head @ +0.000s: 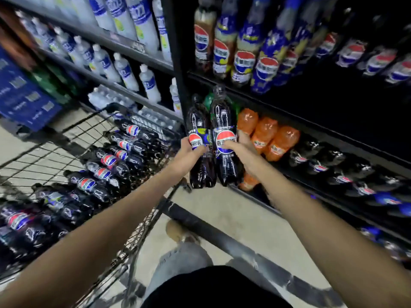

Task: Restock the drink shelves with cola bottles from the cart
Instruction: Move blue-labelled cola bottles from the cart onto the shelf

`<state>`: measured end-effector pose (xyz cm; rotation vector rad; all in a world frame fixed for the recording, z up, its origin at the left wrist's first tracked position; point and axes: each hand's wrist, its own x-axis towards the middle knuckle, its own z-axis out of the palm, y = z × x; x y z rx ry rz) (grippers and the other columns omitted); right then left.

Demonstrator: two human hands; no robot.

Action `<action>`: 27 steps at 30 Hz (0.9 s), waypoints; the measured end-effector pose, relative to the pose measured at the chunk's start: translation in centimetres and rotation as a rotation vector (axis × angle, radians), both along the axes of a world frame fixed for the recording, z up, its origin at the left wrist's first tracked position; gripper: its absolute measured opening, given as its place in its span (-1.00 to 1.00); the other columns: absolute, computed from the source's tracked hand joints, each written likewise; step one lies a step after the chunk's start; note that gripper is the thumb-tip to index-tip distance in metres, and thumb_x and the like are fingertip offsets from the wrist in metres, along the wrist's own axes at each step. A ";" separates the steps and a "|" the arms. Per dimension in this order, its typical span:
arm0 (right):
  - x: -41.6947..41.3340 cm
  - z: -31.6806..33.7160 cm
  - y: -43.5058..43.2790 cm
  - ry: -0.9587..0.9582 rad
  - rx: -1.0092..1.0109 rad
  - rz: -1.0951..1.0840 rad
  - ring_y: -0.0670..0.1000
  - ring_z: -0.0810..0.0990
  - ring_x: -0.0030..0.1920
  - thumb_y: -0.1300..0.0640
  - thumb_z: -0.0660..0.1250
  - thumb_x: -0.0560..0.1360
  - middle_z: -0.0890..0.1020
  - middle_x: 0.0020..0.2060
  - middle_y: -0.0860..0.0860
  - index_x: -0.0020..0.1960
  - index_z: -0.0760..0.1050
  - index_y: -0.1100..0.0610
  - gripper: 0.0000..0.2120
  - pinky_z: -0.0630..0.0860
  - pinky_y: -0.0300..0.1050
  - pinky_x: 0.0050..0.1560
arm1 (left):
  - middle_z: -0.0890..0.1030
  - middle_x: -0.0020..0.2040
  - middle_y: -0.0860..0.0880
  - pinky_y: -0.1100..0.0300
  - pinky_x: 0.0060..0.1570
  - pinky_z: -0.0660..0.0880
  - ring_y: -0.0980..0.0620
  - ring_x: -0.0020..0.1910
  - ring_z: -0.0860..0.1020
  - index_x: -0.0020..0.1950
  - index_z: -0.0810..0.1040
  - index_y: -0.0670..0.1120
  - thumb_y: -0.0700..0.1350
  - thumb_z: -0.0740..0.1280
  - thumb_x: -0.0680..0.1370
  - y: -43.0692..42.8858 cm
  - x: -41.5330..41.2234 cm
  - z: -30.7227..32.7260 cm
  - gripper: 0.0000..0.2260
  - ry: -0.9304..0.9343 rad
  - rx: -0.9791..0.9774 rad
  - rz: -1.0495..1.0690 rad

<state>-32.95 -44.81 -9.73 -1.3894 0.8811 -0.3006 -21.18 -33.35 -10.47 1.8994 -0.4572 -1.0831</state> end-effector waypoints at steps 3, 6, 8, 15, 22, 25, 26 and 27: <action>-7.8 0.5 -0.9 -0.022 -0.004 -0.101 -0.27 0.61 -0.26 0.06 0.37 0.23 0.66 -0.28 -0.22 -0.02 0.47 -0.04 -0.69 0.49 -0.37 -0.27 | 0.47 -0.01 0.10 0.31 -0.19 0.35 0.21 -0.08 0.46 0.31 0.23 -0.05 -0.05 0.31 0.57 -2.4 -6.6 0.5 -0.61 -0.022 -0.007 -0.070; -15.1 0.7 -1.9 -0.010 -0.027 -0.172 -0.32 0.59 -0.18 0.11 0.44 0.37 0.65 -0.18 -0.17 0.05 0.48 0.00 -0.72 0.44 -0.47 -0.27 | 0.44 -0.04 0.12 0.22 -0.09 0.35 0.12 -0.01 0.48 0.33 0.24 -0.09 -0.03 0.32 0.55 -4.4 -12.9 0.6 -0.57 -0.049 -0.019 -0.135; -19.4 1.1 -2.6 0.026 -0.041 -0.208 -0.17 0.58 -0.01 0.08 0.46 0.44 0.61 -0.02 -0.10 0.18 0.45 0.05 -0.65 0.45 -0.38 -0.11 | 0.42 -0.05 0.15 0.20 -0.06 0.33 0.10 0.02 0.46 0.32 0.23 -0.07 -0.01 0.33 0.54 -5.5 -16.9 0.8 -0.56 -0.053 -0.019 -0.193; -32.3 3.0 -4.9 0.038 -0.099 -0.356 0.06 0.52 0.25 -0.09 0.49 0.41 0.57 0.22 0.05 0.36 0.38 0.11 -0.38 0.40 0.08 0.34 | 0.46 0.11 0.04 0.21 0.09 0.25 0.01 0.19 0.41 0.44 0.21 -0.12 -0.01 0.35 0.54 -10.1 -28.4 2.6 -0.45 -0.049 -0.100 -0.363; -39.9 4.2 -9.0 0.051 -0.158 -0.491 0.04 0.54 0.23 -0.09 0.48 0.42 0.58 0.20 0.03 0.33 0.41 0.08 -0.43 0.41 0.11 0.35 | 0.42 -0.09 0.14 0.36 -0.28 0.26 0.27 -0.17 0.38 0.39 0.18 -0.08 0.01 0.34 0.55 -16.4 -35.4 4.1 -0.48 -0.058 -0.134 -0.524; -42.3 4.7 -11.6 0.061 -0.183 -0.539 0.09 0.47 0.32 -0.09 0.48 0.42 0.50 0.32 0.08 0.43 0.32 0.13 -0.31 0.37 0.13 0.38 | 0.44 -0.08 0.12 0.40 -0.28 0.27 0.25 -0.16 0.41 0.40 0.17 -0.09 -0.01 0.37 0.55 -20.1 -37.5 4.3 -0.46 -0.080 -0.164 -0.581; -43.0 4.9 -12.7 0.059 -0.190 -0.551 0.06 0.49 0.30 -0.06 0.48 0.43 0.52 0.30 0.06 0.42 0.32 0.13 -0.34 0.39 0.11 0.36 | 0.44 -0.08 0.13 0.41 -0.28 0.27 0.25 -0.16 0.42 0.40 0.16 -0.09 -0.02 0.37 0.55 -21.4 -38.1 4.4 -0.45 -0.089 -0.177 -0.597; -43.7 5.1 -13.7 0.059 -0.201 -0.559 0.02 0.53 0.25 -0.02 0.48 0.44 0.56 0.24 0.03 0.38 0.35 0.13 -0.40 0.42 0.06 0.33 | 0.44 -0.09 0.13 0.41 -0.28 0.29 0.25 -0.16 0.43 0.41 0.14 -0.09 -0.02 0.38 0.55 -22.7 -38.7 4.6 -0.44 -0.095 -0.193 -0.611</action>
